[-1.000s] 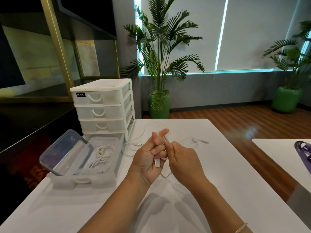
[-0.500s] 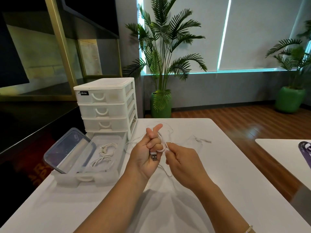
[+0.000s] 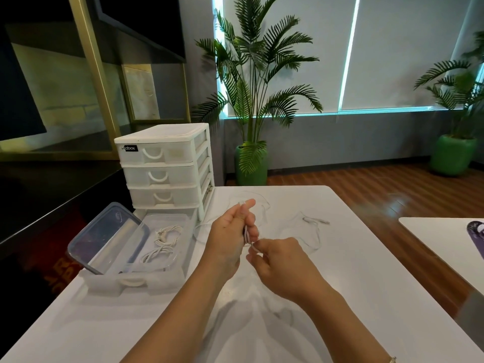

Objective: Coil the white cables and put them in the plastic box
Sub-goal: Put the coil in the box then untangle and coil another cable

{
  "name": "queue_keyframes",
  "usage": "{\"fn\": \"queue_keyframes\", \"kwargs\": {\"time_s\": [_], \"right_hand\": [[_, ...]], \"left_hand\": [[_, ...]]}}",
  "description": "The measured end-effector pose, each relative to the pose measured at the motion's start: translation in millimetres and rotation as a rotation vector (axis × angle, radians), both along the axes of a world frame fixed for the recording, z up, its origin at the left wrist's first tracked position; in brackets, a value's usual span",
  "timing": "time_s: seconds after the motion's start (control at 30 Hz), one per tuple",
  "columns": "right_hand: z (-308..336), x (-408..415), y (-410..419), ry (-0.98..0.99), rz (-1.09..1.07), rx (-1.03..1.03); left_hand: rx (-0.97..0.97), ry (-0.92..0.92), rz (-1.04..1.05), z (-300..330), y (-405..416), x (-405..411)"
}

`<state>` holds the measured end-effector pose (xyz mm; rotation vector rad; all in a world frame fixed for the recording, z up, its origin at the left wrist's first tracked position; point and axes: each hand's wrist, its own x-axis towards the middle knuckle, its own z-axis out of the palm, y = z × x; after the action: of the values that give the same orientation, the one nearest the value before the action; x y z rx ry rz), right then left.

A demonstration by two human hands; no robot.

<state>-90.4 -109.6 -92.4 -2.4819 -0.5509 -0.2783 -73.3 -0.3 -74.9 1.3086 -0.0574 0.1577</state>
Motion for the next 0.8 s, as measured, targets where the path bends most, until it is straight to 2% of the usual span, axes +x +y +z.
{"fn": "queue_keyframes", "kwargs": {"time_s": [0.27, 0.4, 0.47, 0.6, 0.8], "right_hand": [[-1, 1, -1, 0.017, 0.019, -0.045], [5, -2, -4, -0.012, 0.042, 0.078], [9, -2, -6, -0.026, 0.053, 0.155], [19, -4, -13, -0.054, 0.062, 0.405], [17, 0, -13, -0.226, 0.001, 0.567]], "left_hand": [[0.5, -0.181, 0.134, -3, -4, -6], [0.741, -0.259, 0.161, -7, 2, -2], [0.741, -0.267, 0.111, -8, 6, 0], [0.609, -0.223, -0.069, -6, 10, -2], [0.438, -0.155, -0.253, -1, 15, -3]]}}
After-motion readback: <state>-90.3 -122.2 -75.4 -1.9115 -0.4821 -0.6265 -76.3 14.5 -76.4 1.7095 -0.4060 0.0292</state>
